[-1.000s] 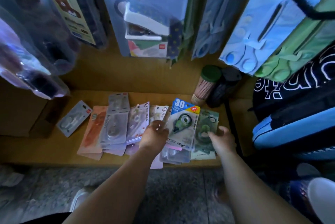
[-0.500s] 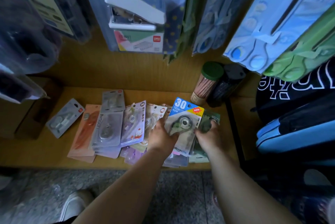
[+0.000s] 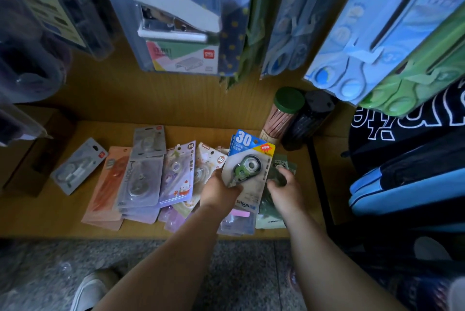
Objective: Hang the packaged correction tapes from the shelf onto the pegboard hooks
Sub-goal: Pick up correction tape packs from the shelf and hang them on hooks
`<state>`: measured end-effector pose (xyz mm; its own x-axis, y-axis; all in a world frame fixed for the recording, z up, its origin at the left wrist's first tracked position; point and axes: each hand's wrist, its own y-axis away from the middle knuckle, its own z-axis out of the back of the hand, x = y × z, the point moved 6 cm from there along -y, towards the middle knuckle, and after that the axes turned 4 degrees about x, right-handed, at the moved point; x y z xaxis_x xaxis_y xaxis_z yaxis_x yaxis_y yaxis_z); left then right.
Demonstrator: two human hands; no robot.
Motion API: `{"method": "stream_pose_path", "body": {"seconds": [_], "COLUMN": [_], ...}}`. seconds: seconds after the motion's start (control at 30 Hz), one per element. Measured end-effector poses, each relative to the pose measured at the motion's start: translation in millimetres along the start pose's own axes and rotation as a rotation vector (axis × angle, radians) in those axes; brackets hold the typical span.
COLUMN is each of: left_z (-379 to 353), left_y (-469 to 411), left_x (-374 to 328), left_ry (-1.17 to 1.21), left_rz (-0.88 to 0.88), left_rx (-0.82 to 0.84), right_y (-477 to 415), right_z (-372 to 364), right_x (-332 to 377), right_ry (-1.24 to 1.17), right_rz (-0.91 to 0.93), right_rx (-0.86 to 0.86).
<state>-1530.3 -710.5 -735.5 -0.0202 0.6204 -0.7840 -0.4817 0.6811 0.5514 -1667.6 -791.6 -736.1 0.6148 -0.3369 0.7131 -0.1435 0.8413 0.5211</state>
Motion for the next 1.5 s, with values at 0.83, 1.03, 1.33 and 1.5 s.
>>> {"method": "stream_pose_path", "body": {"seconds": [0.83,1.03,1.33,1.5], "left_z": [26.7,41.9,57.3,67.9], "left_y": [93.1,178.7,289.5,333.7], "left_x": [-32.7,-46.0,-83.7,-139.3], "left_ry": [0.293,0.372,0.235,0.259], "left_rz": [-0.200,-0.341,-0.575,-0.735], "left_rx": [0.186,0.216,0.197,0.212], "right_y": [87.3,180.5,287.3,332.2], "right_z": [19.3,40.3,101.0,146.4], "right_x": [61.2,74.7,92.2,138.2], "right_ry": [-0.531,-0.520,-0.484,-0.574], "right_rz": [0.103,0.288,0.487,0.629], "right_rx": [0.184,0.088,0.005,0.017]}}
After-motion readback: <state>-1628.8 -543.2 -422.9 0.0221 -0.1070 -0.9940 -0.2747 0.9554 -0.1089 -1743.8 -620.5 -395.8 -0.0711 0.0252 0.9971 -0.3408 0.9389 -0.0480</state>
